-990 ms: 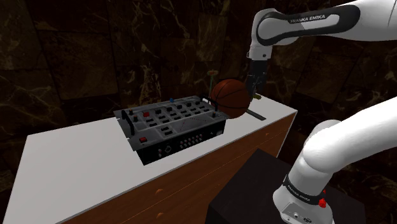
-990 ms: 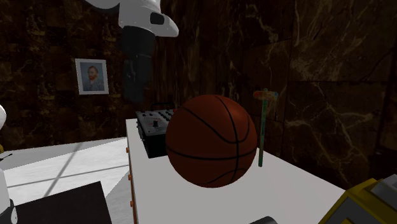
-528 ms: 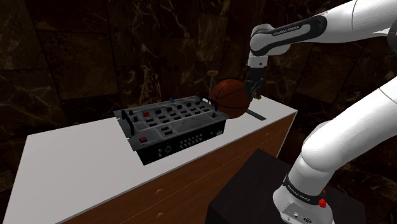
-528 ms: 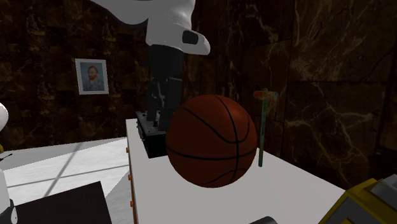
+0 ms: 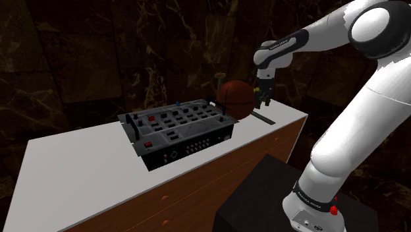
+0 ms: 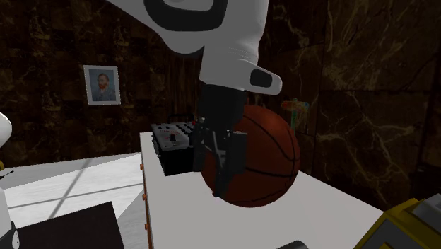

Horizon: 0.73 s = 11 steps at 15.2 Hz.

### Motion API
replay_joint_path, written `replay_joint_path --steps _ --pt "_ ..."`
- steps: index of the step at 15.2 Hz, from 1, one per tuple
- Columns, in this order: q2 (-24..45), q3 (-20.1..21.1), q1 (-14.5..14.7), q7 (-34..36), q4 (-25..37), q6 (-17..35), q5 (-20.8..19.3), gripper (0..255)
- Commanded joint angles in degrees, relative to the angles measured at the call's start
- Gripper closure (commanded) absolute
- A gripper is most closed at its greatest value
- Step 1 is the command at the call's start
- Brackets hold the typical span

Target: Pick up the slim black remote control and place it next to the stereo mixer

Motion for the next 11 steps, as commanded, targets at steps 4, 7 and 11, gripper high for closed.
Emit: replay_joint_path --steps 4,7,11 --pt "10.6 -3.2 -2.0 -5.3 5.7 3.5 3.7 0" --pt "17.5 -4.3 -3.9 -8.7 10.1 4.8 6.8 0" --pt "20.8 -4.4 -5.1 -10.1 10.9 6.6 8.3 0"
